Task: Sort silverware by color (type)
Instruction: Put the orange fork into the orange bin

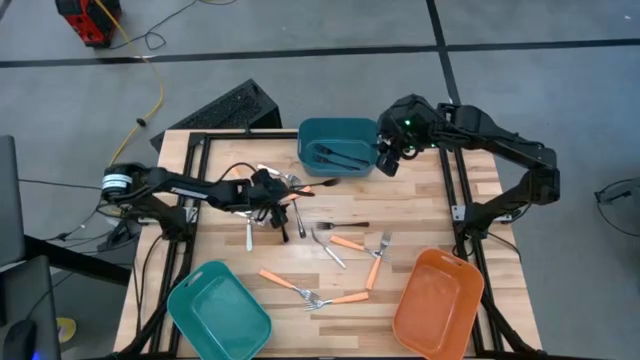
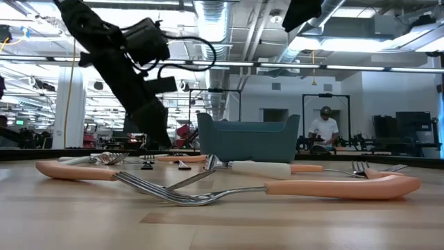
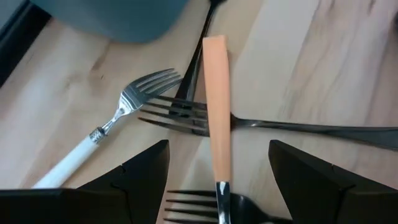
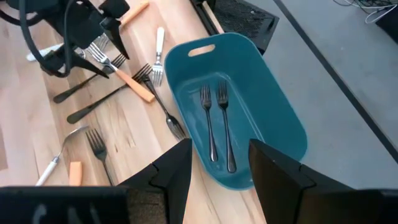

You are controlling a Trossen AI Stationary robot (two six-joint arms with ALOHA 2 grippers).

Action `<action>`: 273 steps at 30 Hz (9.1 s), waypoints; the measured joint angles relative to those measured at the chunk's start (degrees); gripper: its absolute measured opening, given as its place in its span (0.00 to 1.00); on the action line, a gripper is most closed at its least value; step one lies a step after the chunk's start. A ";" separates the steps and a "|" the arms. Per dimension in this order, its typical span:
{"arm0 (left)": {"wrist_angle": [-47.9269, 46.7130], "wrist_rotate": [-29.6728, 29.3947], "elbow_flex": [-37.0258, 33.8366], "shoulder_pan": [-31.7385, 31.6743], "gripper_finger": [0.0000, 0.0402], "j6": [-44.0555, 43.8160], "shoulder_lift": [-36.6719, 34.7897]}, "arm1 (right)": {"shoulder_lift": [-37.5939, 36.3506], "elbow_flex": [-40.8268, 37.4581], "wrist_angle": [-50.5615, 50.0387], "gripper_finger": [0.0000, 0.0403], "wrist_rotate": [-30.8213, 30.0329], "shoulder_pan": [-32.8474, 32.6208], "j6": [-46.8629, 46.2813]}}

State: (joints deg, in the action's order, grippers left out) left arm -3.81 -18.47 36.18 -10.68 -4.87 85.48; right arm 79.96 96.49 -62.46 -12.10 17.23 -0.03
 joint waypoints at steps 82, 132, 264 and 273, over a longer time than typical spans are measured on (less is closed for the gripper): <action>38.18 7.22 -9.22 19.34 0.05 5.80 -32.30 | -9.59 -59.08 99.94 0.55 -4.51 -27.52 8.37; 52.02 9.00 -9.25 19.32 0.06 9.01 -16.86 | 14.80 -35.45 98.05 0.20 10.44 -22.35 6.68; 47.04 2.68 -9.20 19.26 0.53 5.27 -16.91 | 31.10 -15.07 -11.96 0.21 7.69 -74.38 -39.48; 46.99 2.63 -9.20 19.26 0.53 5.69 -16.91 | 31.10 -15.12 -8.93 0.25 8.33 -74.47 -36.88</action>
State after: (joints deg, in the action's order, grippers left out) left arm 43.18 -15.84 26.98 8.58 0.82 68.58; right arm 111.07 81.36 -71.39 -3.77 -57.23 -36.91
